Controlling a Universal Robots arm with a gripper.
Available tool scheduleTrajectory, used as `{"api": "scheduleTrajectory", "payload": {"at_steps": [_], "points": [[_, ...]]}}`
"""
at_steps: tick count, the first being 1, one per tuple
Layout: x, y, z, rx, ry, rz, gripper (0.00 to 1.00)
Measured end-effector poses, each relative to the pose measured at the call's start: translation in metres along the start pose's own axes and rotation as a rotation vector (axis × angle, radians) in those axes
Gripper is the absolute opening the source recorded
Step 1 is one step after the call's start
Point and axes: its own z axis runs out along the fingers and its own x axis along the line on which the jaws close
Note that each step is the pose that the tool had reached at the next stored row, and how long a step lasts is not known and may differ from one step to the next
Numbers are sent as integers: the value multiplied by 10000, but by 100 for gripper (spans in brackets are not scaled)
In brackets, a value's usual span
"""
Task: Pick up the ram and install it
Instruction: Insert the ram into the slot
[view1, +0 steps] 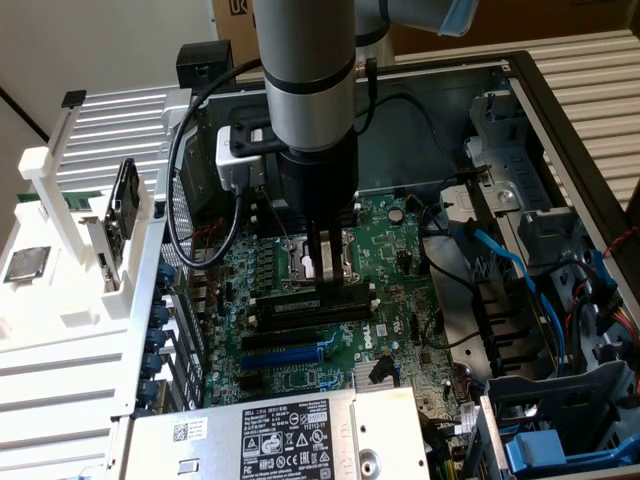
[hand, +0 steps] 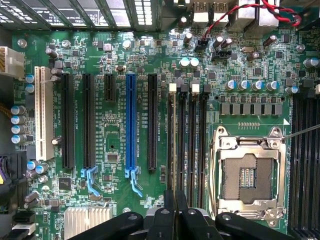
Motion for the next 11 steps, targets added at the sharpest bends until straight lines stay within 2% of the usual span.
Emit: {"api": "scheduleTrajectory", "payload": {"at_steps": [11], "points": [[5,4,2,1,3,47,12]]}}
